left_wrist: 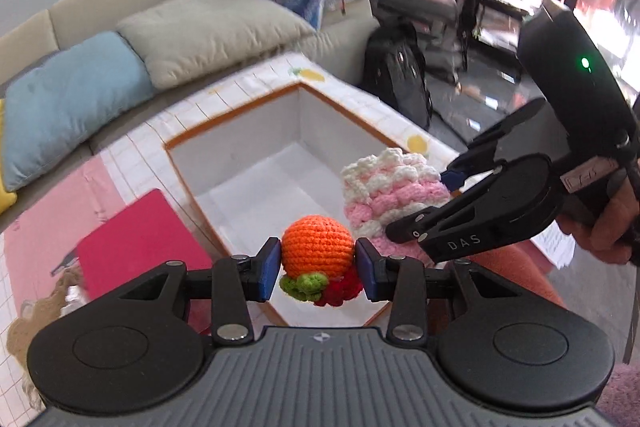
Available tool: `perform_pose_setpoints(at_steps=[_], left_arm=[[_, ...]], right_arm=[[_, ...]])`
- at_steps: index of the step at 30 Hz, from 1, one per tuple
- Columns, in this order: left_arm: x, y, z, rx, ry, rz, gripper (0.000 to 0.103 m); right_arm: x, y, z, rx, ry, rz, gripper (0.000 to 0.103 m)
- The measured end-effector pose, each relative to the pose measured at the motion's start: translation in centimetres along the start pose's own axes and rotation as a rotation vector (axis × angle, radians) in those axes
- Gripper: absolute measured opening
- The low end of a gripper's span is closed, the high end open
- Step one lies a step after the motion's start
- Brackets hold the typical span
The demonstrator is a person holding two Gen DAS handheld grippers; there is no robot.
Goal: Organize soft objects
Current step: 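Carry both knitted items into the white box and open both grippers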
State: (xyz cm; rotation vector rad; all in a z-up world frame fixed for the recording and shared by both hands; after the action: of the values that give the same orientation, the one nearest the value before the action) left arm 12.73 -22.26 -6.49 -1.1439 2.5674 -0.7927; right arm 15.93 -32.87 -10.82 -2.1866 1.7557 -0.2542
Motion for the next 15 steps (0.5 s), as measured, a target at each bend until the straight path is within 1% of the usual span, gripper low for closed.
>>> perform_pose_setpoints(at_steps=[2,5,8,12,15], left_arm=[[0.4,0.0,1.7,-0.049,0.017,0.032,0.046],[0.7,0.6,4.3,-0.143,0.007,0.088,0.046],[0.4,1.4,6.4,-0.226,0.008,0.108,0.046],[0.0,2.0,8.3,-0.272,-0.023,0.107,0.046],[-0.2,2.5,8.8,-0.298,-0.024,0.106,0.047]], right_arm=[[0.5,0.3,1.3,-0.054,-0.009,-0.021,0.042],[0.7,0.3,3.7,-0.126,-0.004,-0.047,0.042],[0.6,0.3,5.5,-0.175,-0.003,-0.081,0.042],[0.5,0.6,7.5,-0.224,0.011,-0.108,0.043],[0.6,0.5,8.4,-0.245,0.010,-0.106,0.044]])
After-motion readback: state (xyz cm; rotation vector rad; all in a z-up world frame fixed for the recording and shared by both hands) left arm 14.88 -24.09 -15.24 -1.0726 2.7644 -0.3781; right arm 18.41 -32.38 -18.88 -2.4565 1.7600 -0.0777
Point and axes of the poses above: each gripper's, at about its wrist camera, not at the fingertips, and z roughly the way its jaws point, x to its right, y to its underside, the point moved 6 cm from there along z, roughly the way its jaws point, and after that the axes turned 5 degrees about -x, right-handed, at the moved point
